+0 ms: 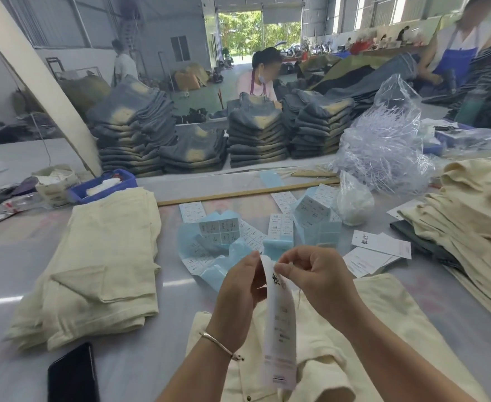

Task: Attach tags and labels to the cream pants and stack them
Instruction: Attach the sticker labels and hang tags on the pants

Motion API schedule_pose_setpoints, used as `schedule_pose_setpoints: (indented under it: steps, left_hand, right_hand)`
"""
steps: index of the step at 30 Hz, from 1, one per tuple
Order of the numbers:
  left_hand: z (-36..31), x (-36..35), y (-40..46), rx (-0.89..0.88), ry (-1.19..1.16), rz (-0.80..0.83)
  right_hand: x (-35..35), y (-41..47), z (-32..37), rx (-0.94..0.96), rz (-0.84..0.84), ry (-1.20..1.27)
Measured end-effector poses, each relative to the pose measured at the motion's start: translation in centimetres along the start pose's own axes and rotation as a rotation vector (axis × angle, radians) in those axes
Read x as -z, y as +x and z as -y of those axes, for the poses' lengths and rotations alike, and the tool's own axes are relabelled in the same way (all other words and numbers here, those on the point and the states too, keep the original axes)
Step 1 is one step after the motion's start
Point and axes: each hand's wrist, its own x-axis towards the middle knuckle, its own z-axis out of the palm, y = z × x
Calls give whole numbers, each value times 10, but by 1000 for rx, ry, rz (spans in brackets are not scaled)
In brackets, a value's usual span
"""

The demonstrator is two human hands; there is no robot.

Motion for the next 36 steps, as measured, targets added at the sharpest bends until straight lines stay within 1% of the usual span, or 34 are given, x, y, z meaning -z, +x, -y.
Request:
schedule_pose_setpoints:
  steps: [2,3,5,7,11,16,17,20,21,22,24,26,27,29,31,33,36]
  left_hand:
    - [1,3,0,21,-120,66]
    - [2,5,1,18,-144,86]
    - [5,9,2,5,-139,101]
    - [7,11,2,-9,-95,102]
    - [7,11,3,-114,102,35]
    - [-4,7,5,-263,303,-37]
    - [-6,5,6,-278,329,-40]
    - [-7,-2,12,-303,476,-42]
    - [-7,-3,16,-309,538,-32]
    - [-6,-4,19,-314,599,-15]
    - [-3,-4,26,-333,726,15]
    - [0,-2,30,-363,852,13]
    - [1,-1,31,-373,896,-4]
    - [2,1,33,-365,917,-34]
    - [1,2,34,-344,889,-42]
    - [-2,0,33,-338,845,-37]
    - [-9,0,30,-386,788,-54]
  right_hand:
    - [-1,0,-1,-46,16,100]
    - [-1,0,-1,-76,20,160]
    - [-1,0,0,-128,28,256]
    - [-1,0,2,-150,40,283]
    - [-2,1,5,-187,35,324]
    - [3,1,9,-348,100,388]
    - [5,3,9,-385,120,369]
    - [17,13,1,-522,186,186]
    - [19,15,-4,-552,204,210]
    - [19,16,-8,-579,207,286]
    - [18,12,-15,-613,147,453]
    - [17,10,-19,-580,62,572]
    - [18,12,-21,-556,14,581]
    - [27,19,-22,-493,-96,531]
    - [36,26,-20,-382,-126,503]
    - [35,30,-13,-277,-20,488]
    - [16,31,-3,-234,234,400]
